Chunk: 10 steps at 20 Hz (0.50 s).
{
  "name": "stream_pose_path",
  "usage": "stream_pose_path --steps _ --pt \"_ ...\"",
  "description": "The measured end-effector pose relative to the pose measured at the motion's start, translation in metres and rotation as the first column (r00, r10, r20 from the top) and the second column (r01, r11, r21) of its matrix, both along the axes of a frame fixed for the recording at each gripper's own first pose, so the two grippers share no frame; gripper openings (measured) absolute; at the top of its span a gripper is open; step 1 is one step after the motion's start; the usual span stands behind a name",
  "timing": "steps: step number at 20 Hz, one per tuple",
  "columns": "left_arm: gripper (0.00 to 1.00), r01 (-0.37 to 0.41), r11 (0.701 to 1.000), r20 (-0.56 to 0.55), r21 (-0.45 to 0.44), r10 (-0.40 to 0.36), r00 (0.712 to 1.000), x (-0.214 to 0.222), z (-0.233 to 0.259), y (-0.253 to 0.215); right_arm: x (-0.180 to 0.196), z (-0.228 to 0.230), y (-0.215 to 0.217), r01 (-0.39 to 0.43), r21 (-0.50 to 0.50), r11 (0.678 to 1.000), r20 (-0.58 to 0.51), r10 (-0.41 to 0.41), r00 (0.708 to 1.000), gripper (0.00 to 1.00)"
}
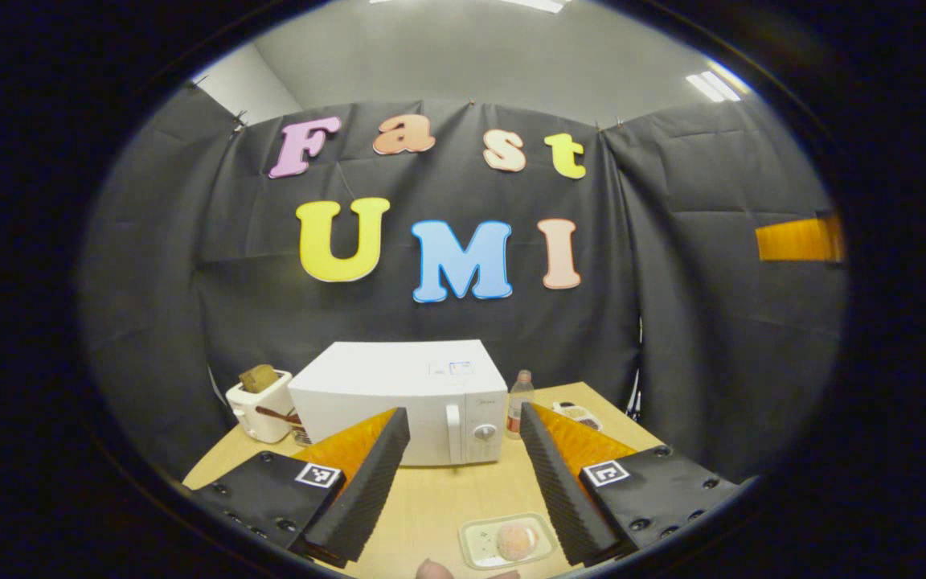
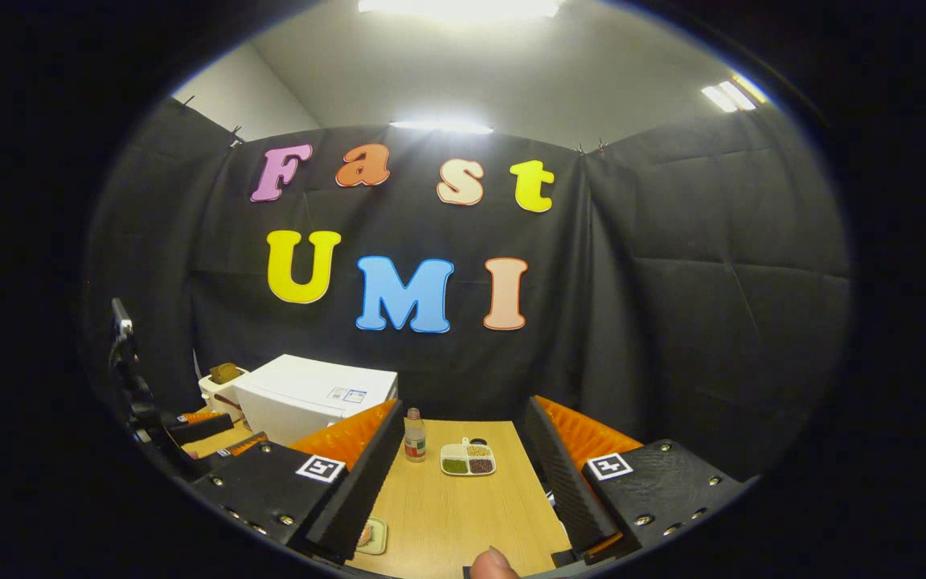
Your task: Open the microwave oven with the left hand, put the food in, and close the microwave oven.
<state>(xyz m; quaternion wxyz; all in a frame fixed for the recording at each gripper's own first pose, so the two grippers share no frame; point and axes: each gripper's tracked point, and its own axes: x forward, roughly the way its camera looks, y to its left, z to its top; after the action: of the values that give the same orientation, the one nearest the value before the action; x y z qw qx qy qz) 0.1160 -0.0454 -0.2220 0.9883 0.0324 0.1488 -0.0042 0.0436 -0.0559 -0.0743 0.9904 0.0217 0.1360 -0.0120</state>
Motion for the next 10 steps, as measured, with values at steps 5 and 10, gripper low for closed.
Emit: stream_pose_path --steps 5,10 --pt "0.94 0.058 0.998 -0.106 -0.031 -0.061 0.993 0.045 -0.091 0.017 0.011 -0.014 0.000 0.099 -0.069 0.993 -0.064 -0.103 0.993 0.94" --pt "0.94 0.086 0.996 -0.166 0.008 -0.083 0.983 0.100 -0.164 0.033 0.016 -0.031 0.005 0.142 -0.147 0.979 -0.141 -0.162 0.977 0.94"
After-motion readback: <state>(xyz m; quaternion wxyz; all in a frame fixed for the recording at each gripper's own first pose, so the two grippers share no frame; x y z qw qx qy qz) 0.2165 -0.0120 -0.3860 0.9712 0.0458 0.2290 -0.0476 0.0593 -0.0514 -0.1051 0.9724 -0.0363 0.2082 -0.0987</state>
